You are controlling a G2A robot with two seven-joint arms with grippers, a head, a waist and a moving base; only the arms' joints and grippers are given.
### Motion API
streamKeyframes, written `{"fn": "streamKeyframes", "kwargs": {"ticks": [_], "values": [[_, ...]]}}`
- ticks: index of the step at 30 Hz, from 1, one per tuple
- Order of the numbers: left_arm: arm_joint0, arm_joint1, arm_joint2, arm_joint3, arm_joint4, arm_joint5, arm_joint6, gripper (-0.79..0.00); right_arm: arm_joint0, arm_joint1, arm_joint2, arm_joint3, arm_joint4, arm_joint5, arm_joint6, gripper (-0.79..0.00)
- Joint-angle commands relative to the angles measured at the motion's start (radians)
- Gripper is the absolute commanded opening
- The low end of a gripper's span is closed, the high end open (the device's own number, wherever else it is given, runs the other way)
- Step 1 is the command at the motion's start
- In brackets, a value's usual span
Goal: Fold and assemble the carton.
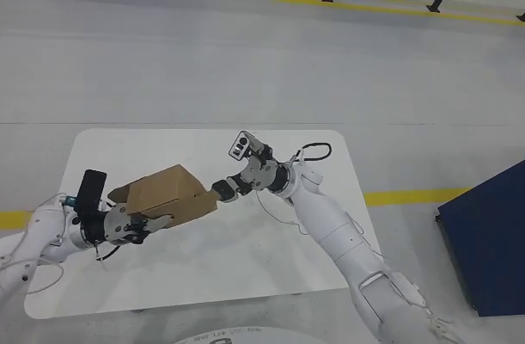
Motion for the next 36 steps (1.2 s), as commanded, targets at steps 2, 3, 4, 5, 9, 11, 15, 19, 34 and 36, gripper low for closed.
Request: {"fn": "streamKeyframes", "kwargs": {"ticks": [2, 3, 4, 5, 9, 11, 15, 19, 34, 36], "values": [[-0.016, 0.009, 0.029, -0.014, 0.001, 0.0, 0.0, -0.785, 0.006, -0.004, -0.014, 0.004, 0.001, 0.017, 0.018, 0.0], [-0.021, 0.01, 0.036, -0.016, -0.003, 0.0, 0.0, -0.785, 0.007, -0.005, -0.018, 0.006, 0.0, 0.02, 0.023, 0.0], [-0.027, 0.012, 0.045, -0.018, -0.004, 0.0, 0.0, -0.785, 0.007, -0.006, -0.023, 0.005, 0.003, 0.028, 0.032, 0.0], [-0.032, 0.012, 0.055, -0.021, -0.005, 0.0, 0.0, -0.785, 0.009, -0.008, -0.028, 0.006, 0.005, 0.04, 0.043, 0.0], [-0.064, 0.01, 0.101, -0.023, -0.005, 0.0, 0.0, -0.785, 0.018, -0.012, -0.042, 0.018, 0.006, 0.059, 0.056, 0.0], [-0.078, 0.008, 0.119, -0.022, -0.012, 0.0, 0.0, -0.785, 0.023, -0.015, -0.048, 0.025, 0.007, 0.064, 0.059, 0.0], [-0.102, 0.005, 0.145, -0.015, -0.031, 0.0, 0.0, -0.785, 0.035, -0.021, -0.063, 0.041, 0.007, 0.072, 0.061, 0.0], [-0.117, 0.005, 0.159, -0.007, -0.04, 0.0, 0.0, -0.785, 0.043, -0.025, -0.07, 0.053, 0.007, 0.075, 0.067, 0.0], [-0.148, 0.003, 0.186, 0.017, -0.062, 0.0, 0.0, -0.785, 0.062, -0.036, -0.056, 0.093, 0.037, 0.056, 0.12, 0.0], [-0.144, 0.006, 0.179, 0.021, -0.057, 0.0, 0.0, -0.785, 0.05, -0.029, -0.026, 0.086, 0.047, 0.043, 0.137, 0.0]]}}
